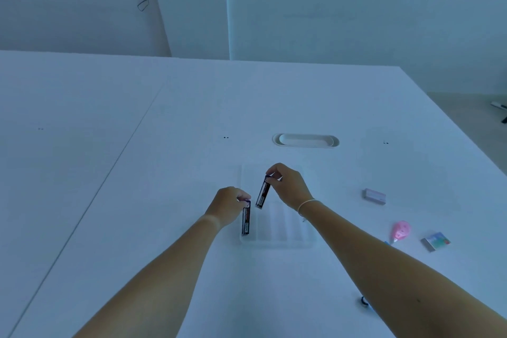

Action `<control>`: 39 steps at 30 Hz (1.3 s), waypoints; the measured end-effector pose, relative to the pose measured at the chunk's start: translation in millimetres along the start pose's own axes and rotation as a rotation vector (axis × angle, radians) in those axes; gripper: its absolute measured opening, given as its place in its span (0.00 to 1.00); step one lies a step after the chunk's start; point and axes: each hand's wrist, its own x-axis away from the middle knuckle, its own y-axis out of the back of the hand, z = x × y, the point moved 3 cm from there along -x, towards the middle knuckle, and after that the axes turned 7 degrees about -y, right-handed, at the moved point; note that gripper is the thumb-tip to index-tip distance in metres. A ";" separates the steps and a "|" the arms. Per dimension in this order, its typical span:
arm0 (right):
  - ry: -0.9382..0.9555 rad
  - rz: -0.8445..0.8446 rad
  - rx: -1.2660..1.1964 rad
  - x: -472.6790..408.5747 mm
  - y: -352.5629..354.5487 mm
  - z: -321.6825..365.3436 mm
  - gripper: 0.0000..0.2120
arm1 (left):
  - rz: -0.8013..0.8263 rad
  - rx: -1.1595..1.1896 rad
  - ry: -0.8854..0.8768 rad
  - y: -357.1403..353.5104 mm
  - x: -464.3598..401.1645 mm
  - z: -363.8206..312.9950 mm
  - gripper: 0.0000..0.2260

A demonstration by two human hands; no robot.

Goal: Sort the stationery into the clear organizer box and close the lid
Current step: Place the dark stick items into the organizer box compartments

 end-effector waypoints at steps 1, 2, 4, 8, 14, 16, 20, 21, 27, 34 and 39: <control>-0.004 -0.002 0.000 0.8 -0.5 -0.6 0.05 | 0.008 -0.018 -0.001 -1.8 0.4 1.6 0.13; -0.009 -0.004 0.001 1.6 -1.1 -1.5 0.05 | 0.018 -0.040 -0.001 -3.4 1.2 2.9 0.14; -0.011 -0.002 0.005 3.2 -2.5 -2.7 0.05 | 0.031 -0.085 0.000 -4.6 3.7 5.4 0.16; -0.004 0.020 0.012 7.8 -8.2 -0.3 0.05 | 0.000 -0.129 -0.014 1.2 7.6 10.9 0.17; 0.014 0.097 0.050 15.8 -27.6 6.9 0.06 | -0.063 -0.139 -0.015 17.9 19.7 18.9 0.17; 0.015 0.124 0.081 18.7 -35.0 5.5 0.06 | -0.085 -0.139 -0.014 23.1 24.4 22.5 0.16; 0.049 0.158 0.190 28.2 -46.5 -1.8 0.09 | -0.127 -0.143 -0.014 30.5 32.5 27.6 0.15; 0.060 0.157 0.217 30.7 -47.3 -3.8 0.10 | -0.130 -0.143 -0.015 31.4 33.8 27.6 0.15; 0.052 0.069 0.226 40.5 -24.9 -14.2 0.12 | -0.106 -0.160 -0.055 30.1 35.1 14.9 0.16; -0.073 -0.085 0.222 55.4 40.6 -55.4 0.12 | -0.045 -0.175 -0.148 10.8 19.9 -28.4 0.16; -0.198 -0.214 0.227 81.2 97.7 -103.2 0.13 | 0.059 -0.188 -0.261 -28.5 5.4 -76.1 0.16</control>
